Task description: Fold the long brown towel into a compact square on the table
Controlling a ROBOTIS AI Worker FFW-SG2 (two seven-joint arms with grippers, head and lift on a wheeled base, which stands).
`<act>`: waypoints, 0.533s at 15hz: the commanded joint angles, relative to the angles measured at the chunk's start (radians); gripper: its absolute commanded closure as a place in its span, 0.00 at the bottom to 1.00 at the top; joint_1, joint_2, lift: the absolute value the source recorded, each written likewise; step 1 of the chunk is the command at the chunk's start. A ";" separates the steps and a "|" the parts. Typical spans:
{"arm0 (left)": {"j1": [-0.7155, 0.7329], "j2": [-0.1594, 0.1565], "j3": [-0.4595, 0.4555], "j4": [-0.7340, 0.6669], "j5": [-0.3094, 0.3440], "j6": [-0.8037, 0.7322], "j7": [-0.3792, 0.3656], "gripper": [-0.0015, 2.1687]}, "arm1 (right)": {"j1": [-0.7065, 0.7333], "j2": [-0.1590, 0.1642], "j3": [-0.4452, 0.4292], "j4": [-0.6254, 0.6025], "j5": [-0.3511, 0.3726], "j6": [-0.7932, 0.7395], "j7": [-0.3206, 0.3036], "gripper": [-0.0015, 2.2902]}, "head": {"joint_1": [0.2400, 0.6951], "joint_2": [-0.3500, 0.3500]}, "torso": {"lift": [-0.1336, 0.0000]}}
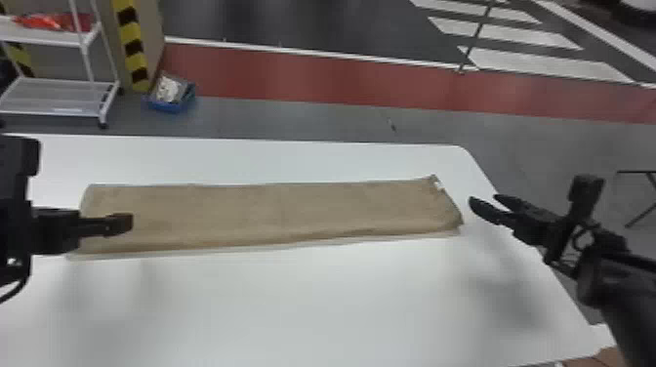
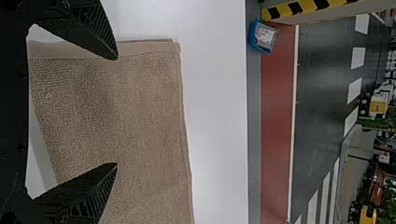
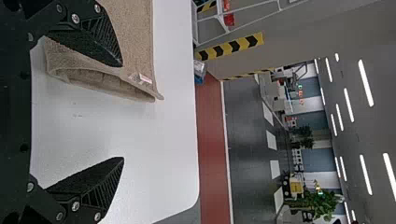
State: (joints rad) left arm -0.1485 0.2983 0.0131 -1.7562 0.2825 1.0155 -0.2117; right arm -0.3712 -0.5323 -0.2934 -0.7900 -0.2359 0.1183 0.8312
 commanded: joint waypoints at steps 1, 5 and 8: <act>0.012 -0.002 0.007 -0.009 0.012 -0.016 0.003 0.04 | 0.000 0.000 0.000 -0.002 0.001 -0.002 -0.012 0.09 | 1.00 0.16 | 0.07; 0.073 0.001 0.014 -0.078 0.021 -0.013 0.005 0.04 | 0.080 0.006 -0.029 -0.109 -0.046 0.062 -0.012 0.07 | 1.00 0.15 | 0.07; 0.090 0.001 0.021 -0.100 0.023 -0.013 0.006 0.04 | 0.087 0.009 -0.049 -0.115 -0.048 0.077 -0.011 0.05 | 1.00 0.15 | 0.07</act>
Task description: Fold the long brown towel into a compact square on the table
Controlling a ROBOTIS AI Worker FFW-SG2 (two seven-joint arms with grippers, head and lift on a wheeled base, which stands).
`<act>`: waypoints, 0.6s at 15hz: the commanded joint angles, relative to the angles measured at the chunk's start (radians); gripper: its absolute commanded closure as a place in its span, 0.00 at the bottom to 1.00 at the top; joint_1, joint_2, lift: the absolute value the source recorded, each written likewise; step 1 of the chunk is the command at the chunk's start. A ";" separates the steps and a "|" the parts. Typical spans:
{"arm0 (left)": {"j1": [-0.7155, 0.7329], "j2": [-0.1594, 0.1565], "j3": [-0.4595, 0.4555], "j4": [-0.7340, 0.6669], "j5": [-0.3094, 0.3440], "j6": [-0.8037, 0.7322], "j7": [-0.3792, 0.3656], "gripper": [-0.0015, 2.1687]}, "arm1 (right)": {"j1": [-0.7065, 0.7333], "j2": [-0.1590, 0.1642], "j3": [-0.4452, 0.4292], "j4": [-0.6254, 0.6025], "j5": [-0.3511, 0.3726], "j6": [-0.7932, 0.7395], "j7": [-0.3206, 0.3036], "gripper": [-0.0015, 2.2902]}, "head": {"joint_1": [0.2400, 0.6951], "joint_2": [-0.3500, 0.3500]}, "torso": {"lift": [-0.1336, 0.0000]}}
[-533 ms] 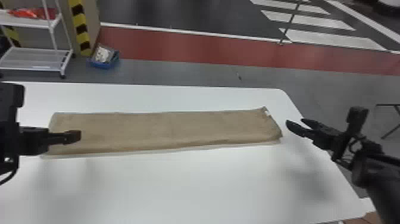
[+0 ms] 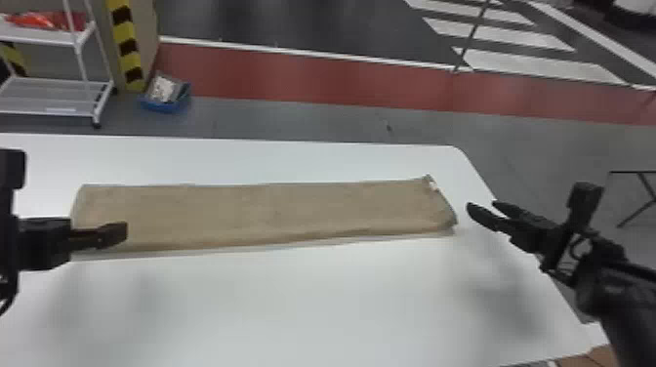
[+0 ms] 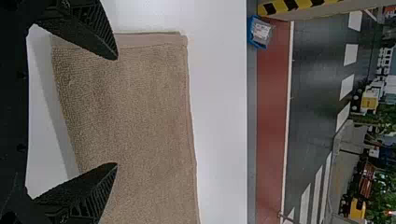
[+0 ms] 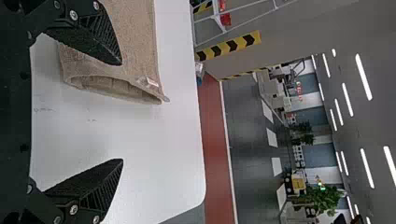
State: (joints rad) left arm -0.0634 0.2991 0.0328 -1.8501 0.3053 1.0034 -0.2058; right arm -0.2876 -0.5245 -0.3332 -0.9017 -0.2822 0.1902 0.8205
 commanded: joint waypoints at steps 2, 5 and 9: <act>0.001 0.000 0.001 -0.006 0.000 -0.001 0.002 0.04 | 0.008 0.001 -0.015 -0.013 -0.012 0.018 0.002 0.04 | 1.00 0.14 | 0.07; 0.010 -0.001 0.001 -0.009 0.001 -0.001 0.029 0.04 | 0.054 0.011 -0.033 -0.109 -0.026 0.070 0.002 0.06 | 1.00 0.14 | 0.07; 0.048 -0.009 0.019 -0.026 0.024 -0.016 0.065 0.04 | 0.108 0.055 -0.064 -0.249 -0.028 0.110 0.006 0.08 | 1.00 0.17 | 0.07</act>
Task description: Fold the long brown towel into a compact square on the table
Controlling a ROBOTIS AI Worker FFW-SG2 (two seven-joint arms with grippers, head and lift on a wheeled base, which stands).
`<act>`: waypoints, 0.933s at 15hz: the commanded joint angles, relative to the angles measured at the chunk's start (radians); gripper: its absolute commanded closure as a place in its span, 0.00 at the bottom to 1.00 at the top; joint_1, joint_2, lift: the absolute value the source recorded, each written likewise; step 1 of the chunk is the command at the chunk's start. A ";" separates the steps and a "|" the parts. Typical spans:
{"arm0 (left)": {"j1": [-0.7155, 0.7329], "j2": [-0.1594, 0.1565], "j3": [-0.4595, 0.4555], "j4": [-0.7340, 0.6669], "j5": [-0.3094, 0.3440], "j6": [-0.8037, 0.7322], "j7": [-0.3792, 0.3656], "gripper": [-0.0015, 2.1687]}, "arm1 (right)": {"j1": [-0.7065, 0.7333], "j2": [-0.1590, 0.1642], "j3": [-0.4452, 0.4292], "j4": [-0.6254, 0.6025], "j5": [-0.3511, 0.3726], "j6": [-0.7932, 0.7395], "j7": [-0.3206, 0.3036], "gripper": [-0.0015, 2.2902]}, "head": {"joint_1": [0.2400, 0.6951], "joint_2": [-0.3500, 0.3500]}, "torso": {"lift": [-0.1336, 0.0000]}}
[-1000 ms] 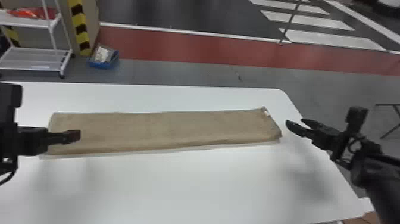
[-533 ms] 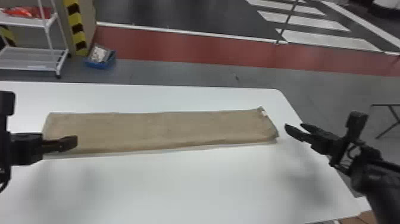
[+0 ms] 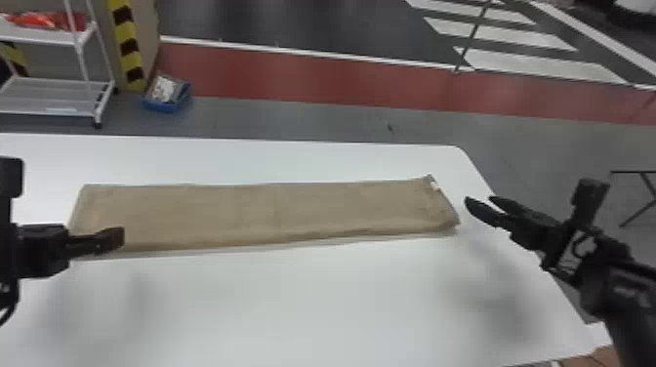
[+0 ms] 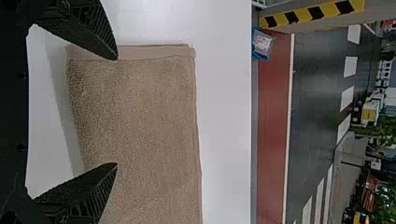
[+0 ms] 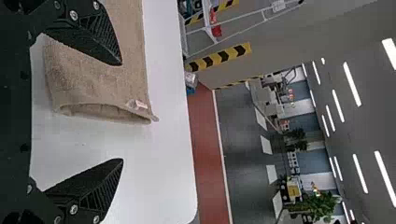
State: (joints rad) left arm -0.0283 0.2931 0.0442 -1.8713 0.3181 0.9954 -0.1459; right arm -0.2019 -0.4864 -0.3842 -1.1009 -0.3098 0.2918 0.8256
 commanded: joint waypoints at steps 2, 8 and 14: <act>0.008 -0.005 0.002 0.024 0.021 -0.106 0.029 0.04 | 0.044 0.057 -0.008 -0.135 0.001 -0.001 0.001 0.09 | 1.00 0.19 | 0.07; -0.136 -0.002 -0.047 0.244 -0.017 -0.165 0.049 0.07 | 0.116 0.126 0.011 -0.324 0.038 0.024 -0.013 0.09 | 1.00 0.31 | 0.07; -0.160 0.008 -0.055 0.304 -0.048 -0.171 0.039 0.14 | 0.160 0.164 0.042 -0.436 0.066 0.033 -0.017 0.09 | 1.00 0.38 | 0.07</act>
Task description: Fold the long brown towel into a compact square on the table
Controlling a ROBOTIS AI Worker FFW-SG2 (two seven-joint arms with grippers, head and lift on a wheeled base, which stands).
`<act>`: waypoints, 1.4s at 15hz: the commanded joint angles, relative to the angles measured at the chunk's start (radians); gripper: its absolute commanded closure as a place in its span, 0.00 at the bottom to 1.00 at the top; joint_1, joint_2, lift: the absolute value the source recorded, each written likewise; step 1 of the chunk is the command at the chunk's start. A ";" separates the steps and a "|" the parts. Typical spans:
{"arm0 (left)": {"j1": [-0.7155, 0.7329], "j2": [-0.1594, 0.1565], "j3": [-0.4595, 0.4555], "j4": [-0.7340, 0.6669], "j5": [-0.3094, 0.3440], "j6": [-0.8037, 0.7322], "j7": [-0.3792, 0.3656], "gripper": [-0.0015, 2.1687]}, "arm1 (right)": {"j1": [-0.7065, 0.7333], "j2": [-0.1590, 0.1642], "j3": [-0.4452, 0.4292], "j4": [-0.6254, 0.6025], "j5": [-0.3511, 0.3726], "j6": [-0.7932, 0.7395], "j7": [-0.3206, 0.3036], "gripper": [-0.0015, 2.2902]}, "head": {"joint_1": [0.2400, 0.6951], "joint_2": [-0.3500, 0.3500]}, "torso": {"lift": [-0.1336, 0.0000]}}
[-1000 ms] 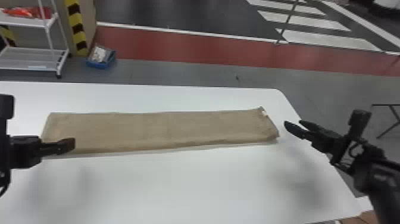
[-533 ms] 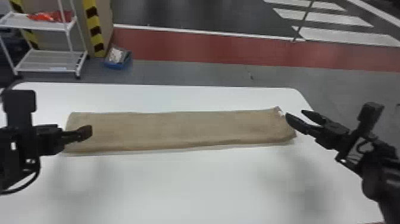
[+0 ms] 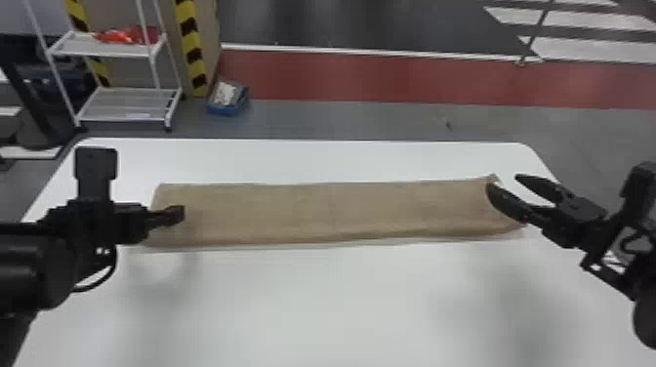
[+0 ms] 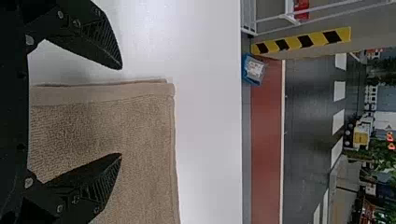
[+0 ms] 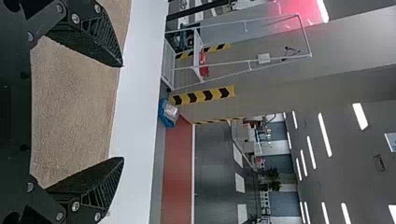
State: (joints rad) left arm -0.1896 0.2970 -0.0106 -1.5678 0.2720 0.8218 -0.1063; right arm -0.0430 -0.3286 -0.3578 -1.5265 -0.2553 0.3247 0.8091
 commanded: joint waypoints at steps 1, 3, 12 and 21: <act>0.001 0.004 0.000 0.002 -0.007 0.006 -0.001 0.15 | 0.000 0.008 0.033 -0.009 0.013 0.000 -0.002 0.09 | 1.00 0.39 | 0.07; 0.001 0.007 0.000 0.000 -0.020 0.018 -0.006 0.15 | -0.006 0.019 0.040 -0.009 0.021 0.000 -0.002 0.09 | 1.00 0.42 | 0.07; -0.037 0.011 -0.023 0.028 -0.050 0.101 -0.038 0.25 | -0.009 0.023 0.042 -0.021 0.028 0.009 -0.002 0.09 | 1.00 0.45 | 0.07; -0.016 0.008 -0.002 -0.043 0.006 0.169 -0.050 0.78 | -0.018 0.028 0.074 -0.024 0.024 0.003 -0.002 0.09 | 1.00 0.46 | 0.07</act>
State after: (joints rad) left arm -0.2145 0.3042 -0.0209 -1.5774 0.2576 0.9726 -0.1552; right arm -0.0588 -0.3023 -0.2907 -1.5532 -0.2319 0.3292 0.8068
